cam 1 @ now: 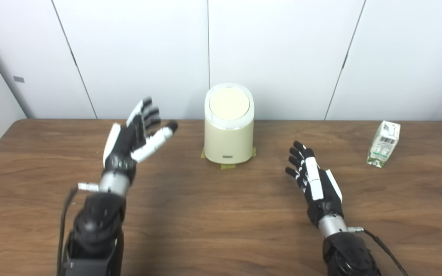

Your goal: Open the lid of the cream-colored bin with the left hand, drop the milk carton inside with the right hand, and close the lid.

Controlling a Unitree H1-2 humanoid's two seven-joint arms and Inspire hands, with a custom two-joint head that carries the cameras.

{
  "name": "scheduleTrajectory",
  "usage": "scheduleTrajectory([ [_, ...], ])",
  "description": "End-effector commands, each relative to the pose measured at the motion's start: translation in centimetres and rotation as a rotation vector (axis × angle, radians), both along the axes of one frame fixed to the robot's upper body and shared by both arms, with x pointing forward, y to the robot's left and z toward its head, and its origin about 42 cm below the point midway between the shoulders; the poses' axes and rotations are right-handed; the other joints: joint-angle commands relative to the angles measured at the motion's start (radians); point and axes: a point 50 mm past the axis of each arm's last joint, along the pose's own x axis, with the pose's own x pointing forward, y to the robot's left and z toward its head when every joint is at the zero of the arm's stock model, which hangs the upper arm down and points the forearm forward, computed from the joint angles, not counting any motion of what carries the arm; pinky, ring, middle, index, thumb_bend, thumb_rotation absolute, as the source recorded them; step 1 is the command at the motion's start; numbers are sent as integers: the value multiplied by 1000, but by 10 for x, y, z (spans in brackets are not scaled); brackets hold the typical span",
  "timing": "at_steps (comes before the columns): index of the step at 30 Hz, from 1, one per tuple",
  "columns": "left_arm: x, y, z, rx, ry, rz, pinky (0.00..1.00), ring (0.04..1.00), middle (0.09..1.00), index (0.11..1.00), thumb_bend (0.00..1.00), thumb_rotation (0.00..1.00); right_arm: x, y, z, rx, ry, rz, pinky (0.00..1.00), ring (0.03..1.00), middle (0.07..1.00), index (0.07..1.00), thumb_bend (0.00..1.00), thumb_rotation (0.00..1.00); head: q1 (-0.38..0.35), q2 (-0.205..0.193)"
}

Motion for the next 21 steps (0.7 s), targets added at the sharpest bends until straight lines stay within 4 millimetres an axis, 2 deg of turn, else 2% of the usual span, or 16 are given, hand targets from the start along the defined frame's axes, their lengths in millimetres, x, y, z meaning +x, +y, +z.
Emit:
scheduleTrajectory([
  [1, 12, -11, 21, 81, -32, -8, 732, 893, 954, 1000, 856, 407, 6, 3, 17, 14, -96, 12, 870, 935, 924, 926, 581, 1000, 1, 1],
  [3, 21, -16, 32, 121, -30, 2, 748, 910, 964, 1000, 871, 402, 6, 3, 16, 17, -93, 13, 871, 935, 924, 927, 587, 1000, -1, -9],
  [7, 40, -28, 50, 157, -22, 22, 711, 892, 965, 1000, 888, 308, 3, 5, 14, 16, -82, 11, 875, 941, 930, 929, 593, 1000, -4, -23],
  [13, 68, -47, 65, 196, -18, 18, 675, 862, 957, 996, 923, 255, 0, 7, 11, 27, -82, 10, 861, 948, 934, 934, 582, 1000, -3, -38],
  [17, 85, -63, 67, 267, -17, 12, 623, 832, 935, 990, 926, 175, -2, 6, 7, 22, -88, 10, 842, 944, 934, 937, 577, 1000, 7, -47],
  [21, 99, -77, 60, 362, -23, 26, 622, 835, 930, 983, 945, 186, -4, 4, 3, 14, -86, 8, 826, 931, 926, 937, 574, 1000, 10, -71],
])
